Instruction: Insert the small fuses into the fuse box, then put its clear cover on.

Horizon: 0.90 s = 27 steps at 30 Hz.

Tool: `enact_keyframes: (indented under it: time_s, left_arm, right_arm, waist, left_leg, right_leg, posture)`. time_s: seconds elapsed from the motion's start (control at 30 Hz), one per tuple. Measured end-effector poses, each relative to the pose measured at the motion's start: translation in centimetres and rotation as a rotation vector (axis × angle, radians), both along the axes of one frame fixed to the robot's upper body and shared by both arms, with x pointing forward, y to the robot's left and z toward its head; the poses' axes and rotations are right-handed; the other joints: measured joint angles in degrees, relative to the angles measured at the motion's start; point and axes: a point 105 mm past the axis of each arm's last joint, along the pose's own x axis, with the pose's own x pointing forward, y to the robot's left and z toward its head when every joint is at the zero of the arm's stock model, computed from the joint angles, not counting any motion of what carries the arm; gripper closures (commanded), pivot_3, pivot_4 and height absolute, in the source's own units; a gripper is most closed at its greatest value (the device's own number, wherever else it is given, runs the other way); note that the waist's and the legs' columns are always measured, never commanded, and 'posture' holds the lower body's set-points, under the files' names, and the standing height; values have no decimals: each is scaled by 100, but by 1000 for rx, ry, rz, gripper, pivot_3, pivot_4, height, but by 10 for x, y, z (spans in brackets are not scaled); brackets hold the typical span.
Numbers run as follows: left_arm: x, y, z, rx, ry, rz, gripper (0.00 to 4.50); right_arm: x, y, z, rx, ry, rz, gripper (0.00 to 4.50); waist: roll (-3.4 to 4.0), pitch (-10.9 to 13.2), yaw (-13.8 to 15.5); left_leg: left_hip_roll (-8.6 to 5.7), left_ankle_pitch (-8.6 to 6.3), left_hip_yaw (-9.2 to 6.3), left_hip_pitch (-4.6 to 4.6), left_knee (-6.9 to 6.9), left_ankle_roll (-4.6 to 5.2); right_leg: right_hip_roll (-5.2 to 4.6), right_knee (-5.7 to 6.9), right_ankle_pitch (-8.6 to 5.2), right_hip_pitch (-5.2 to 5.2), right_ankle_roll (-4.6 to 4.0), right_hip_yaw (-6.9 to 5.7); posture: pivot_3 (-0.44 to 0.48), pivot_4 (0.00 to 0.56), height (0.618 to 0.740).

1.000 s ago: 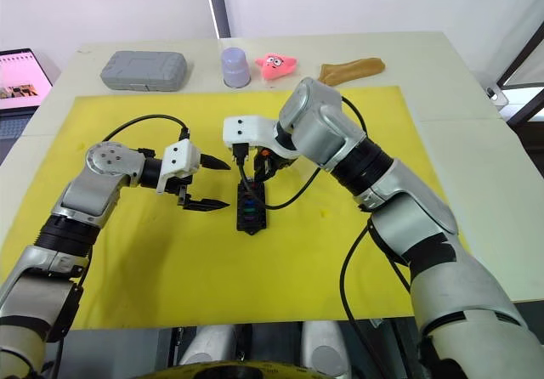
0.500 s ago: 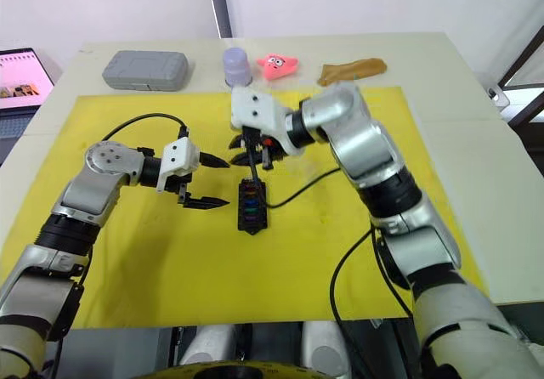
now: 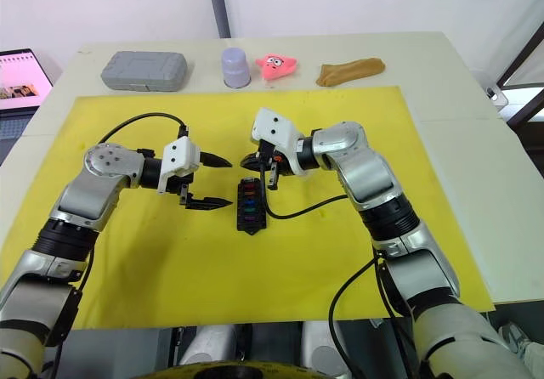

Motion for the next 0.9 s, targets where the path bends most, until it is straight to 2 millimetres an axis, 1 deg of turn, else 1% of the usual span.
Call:
enact_keyframes:
  time_s: [0.13, 0.33, 0.7, 0.9]
  left_arm:
    - [0, 0, 0, -1, -1, 5, 0]
    - [0, 0, 0, -3, -5, 11, 0]
    - [-1, -2, 1, -3, -5, 16, 0]
    - [-1, -2, 1, -4, -6, 18, 0]
  right_arm:
    - [-3, 0, -7, 2, 56, -5, 4488]
    - [-5, 1, -16, -13, 86, -12, 4488]
    - [-1, -3, -25, -8, 134, -43, 4488]
    - [-1, -6, -30, -17, 212, -80, 4488]
  waist:
    - [0, 0, -1]
    - [0, 0, 2]
    - [0, 0, 4]
    - [1, -2, 15]
  left_leg:
    - [0, 0, 0, 0, 0, 0]
    - [0, 0, 0, 0, 0, 0]
    - [0, 0, -1, 5, 0, 0]
    - [0, 0, -3, 15, 0, 0]
  right_leg:
    - [0, 0, 0, 0, 0, 0]
    - [0, 0, 0, 0, 0, 0]
    - [0, -2, 0, 6, 0, 0]
    - [0, -4, 0, 18, 0, 0]
  posture:
    - [0, 150, 740]
    - [0, 150, 740]
    - [0, 150, 740]
    - [0, 150, 740]
